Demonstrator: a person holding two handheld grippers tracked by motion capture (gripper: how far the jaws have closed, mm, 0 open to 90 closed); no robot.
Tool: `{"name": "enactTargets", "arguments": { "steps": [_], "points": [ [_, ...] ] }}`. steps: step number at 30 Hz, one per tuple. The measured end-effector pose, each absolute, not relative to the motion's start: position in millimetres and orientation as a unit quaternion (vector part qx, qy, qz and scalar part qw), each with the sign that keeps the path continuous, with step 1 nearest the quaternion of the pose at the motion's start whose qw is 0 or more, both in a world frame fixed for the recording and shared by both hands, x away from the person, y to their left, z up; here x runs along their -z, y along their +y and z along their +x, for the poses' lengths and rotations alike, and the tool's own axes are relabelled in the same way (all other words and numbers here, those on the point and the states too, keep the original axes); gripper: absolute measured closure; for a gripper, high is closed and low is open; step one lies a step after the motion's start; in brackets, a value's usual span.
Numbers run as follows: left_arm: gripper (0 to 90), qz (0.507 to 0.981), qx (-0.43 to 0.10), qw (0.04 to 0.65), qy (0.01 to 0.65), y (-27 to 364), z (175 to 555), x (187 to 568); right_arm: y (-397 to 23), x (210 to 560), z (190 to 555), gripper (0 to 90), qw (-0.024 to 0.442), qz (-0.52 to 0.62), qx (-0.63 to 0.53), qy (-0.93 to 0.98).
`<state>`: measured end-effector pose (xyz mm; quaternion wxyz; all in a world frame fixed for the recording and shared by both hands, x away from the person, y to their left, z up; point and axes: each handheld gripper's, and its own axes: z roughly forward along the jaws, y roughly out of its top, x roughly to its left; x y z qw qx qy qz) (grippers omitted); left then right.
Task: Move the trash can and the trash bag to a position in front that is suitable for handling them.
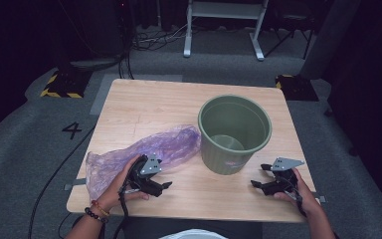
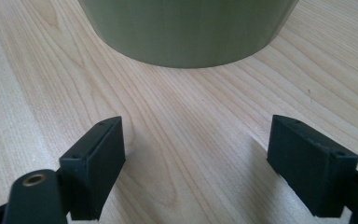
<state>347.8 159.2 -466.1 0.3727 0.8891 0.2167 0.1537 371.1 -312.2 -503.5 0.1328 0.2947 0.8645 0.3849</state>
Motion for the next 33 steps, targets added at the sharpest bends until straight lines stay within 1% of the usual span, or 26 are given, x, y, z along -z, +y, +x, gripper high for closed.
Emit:
{"name": "enactTargets", "arguments": {
  "steps": [5, 9, 11, 13, 19, 21, 22, 26, 33],
  "points": [
    [15.9, 0.883, -0.186, 0.360, 0.239, 166.8, 351.4, 461.0, -312.2, 503.5, 371.1, 18.7, 0.133, 0.295, -0.385, 0.864],
    [15.9, 0.878, -0.190, 0.356, 0.256, 175.5, 355.5, 461.3, -312.2, 503.5, 371.1, 18.7, 0.133, 0.295, -0.385, 0.864],
    [16.1, 0.883, -0.203, 0.336, 0.256, 178.1, 358.0, 464.8, -312.2, 503.4, 371.1, 18.7, 0.133, 0.295, -0.385, 0.864],
    [16.4, 0.884, -0.213, 0.329, 0.256, 180.3, 358.8, 467.8, -312.2, 503.5, 371.2, 18.7, 0.133, 0.294, -0.385, 0.865],
    [21.0, 0.880, -0.199, 0.328, 0.280, 192.9, 367.3, 472.8, -312.2, 503.5, 371.2, 18.7, 0.133, 0.295, -0.385, 0.865],
    [26.9, 0.880, -0.183, 0.325, 0.293, 197.1, 371.7, 475.6, -312.2, 503.5, 371.2, 18.7, 0.133, 0.295, -0.385, 0.865],
    [26.9, 0.882, -0.176, 0.320, 0.298, 198.9, 374.0, 477.5, -312.2, 503.5, 371.2, 18.7, 0.133, 0.295, -0.385, 0.865],
    [37.0, 0.887, -0.146, 0.312, 0.307, 205.7, 381.0, 487.7, -312.2, 503.5, 371.1, 18.7, 0.133, 0.295, -0.385, 0.865],
    [37.8, 0.884, -0.123, 0.326, 0.312, 206.9, 383.4, 491.4, -312.2, 503.5, 371.3, 18.8, 0.133, 0.294, -0.385, 0.865]
  ]
}}
